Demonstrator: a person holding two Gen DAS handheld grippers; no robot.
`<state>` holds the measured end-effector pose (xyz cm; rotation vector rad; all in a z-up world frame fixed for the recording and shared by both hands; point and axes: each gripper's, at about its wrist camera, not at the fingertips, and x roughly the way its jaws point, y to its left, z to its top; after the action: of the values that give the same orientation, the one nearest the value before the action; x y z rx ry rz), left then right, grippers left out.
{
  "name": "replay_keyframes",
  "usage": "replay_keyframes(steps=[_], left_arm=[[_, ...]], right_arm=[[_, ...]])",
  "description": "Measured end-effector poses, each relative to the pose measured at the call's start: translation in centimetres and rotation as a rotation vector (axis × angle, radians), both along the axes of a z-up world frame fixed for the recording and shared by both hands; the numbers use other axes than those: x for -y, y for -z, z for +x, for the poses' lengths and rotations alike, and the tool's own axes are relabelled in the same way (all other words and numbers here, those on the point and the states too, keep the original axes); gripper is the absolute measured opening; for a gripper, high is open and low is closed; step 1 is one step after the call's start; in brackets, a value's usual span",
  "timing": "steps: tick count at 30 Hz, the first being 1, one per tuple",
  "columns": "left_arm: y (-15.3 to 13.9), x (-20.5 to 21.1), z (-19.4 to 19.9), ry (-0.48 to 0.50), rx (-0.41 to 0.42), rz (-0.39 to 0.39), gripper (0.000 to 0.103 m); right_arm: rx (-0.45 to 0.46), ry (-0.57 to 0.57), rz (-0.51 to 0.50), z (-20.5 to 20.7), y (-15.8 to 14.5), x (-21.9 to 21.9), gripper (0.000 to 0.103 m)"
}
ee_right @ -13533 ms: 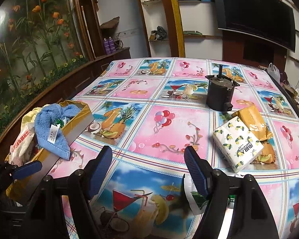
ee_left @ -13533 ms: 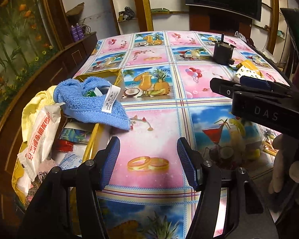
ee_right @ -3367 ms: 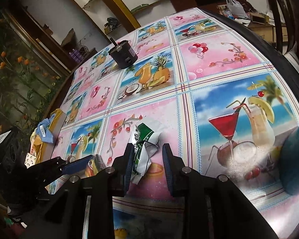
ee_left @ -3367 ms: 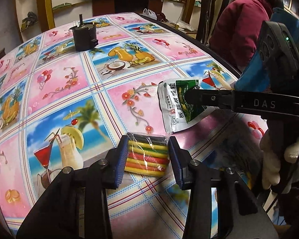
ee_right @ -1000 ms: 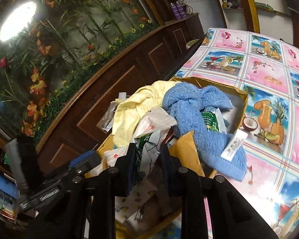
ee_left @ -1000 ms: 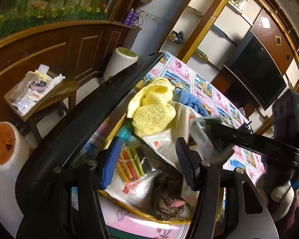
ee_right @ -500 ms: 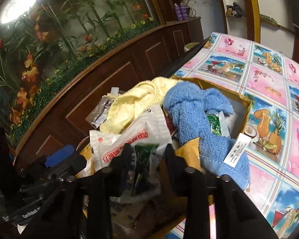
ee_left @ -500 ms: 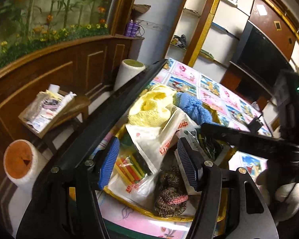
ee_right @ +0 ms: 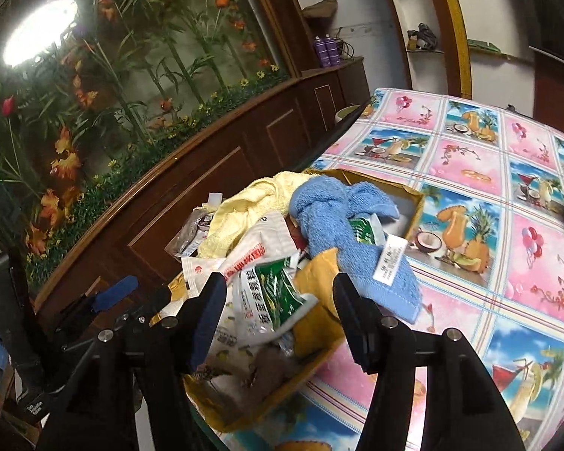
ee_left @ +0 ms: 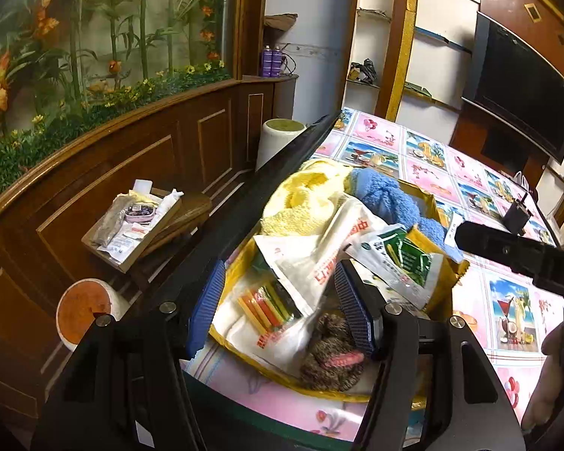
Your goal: Organize soft objects
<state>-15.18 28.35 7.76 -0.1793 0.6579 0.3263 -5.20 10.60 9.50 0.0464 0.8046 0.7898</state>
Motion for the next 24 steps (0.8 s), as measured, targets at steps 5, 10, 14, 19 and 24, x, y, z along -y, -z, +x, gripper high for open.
replay_keyframes(steps=[5, 10, 14, 19, 24], left_arm=[[-0.4, 1.6, -0.2, 0.016, 0.0, 0.026, 0.061], [-1.8, 3.3, -1.2, -0.038, 0.067, 0.112, 0.062], [-2.8, 4.6, -2.6, 0.042, 0.209, 0.101, 0.103], [-2.5, 6.1, -2.1, 0.135, 0.215, 0.065, 0.103], [-1.2, 8.8, 0.4, 0.162, 0.042, 0.093, 0.103]], right_arm=[[-0.014, 0.016, 0.01, -0.5, 0.4, 1.7, 0.059], [-0.016, 0.02, 0.017, -1.2, 0.6, 3.0, 0.059], [0.001, 0.024, 0.022, -1.8, 0.7, 4.1, 0.059], [-0.003, 0.046, 0.036, -2.0, 1.1, 6.1, 0.059], [-0.034, 0.116, 0.045, -1.4, 2.0, 9.6, 0.059]])
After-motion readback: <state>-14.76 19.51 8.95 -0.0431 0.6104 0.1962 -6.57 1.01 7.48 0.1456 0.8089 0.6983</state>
